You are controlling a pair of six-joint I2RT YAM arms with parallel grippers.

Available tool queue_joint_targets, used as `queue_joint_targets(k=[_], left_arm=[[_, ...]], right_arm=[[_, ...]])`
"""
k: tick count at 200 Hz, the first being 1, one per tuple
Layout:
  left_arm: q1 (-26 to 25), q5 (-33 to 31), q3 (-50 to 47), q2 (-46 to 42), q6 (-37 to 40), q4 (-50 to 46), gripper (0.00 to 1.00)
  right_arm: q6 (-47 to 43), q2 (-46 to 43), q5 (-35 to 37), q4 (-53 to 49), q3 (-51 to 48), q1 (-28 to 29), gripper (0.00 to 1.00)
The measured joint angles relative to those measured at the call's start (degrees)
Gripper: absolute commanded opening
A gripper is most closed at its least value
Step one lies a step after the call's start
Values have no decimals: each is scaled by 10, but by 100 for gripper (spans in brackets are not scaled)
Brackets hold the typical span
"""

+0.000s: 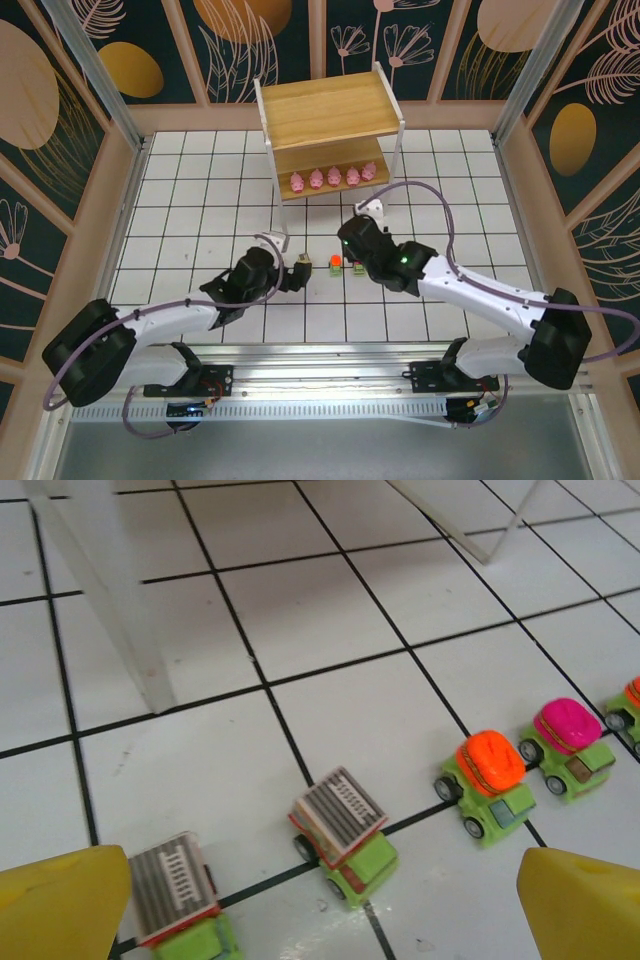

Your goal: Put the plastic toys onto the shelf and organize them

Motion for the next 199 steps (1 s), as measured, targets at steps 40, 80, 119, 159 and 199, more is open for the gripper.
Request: queue_joint_targets(k=[40, 80, 119, 159, 199], left_arm=[[-24, -19, 44, 36, 5, -17, 99], [-30, -33, 124, 57, 27, -50, 99], [-30, -26, 176, 100, 49, -38, 99], [-30, -1, 147, 123, 61, -8, 99], [-30, 10, 132, 125, 64, 1, 99]], right_arm=[[29, -36, -9, -17, -56, -25, 59], [43, -52, -36, -18, -104, -64, 61], [46, -52, -66, -13, -143, -96, 61], [47, -46, -90, -1, -161, -120, 61], [41, -5, -112, 23, -167, -137, 60]])
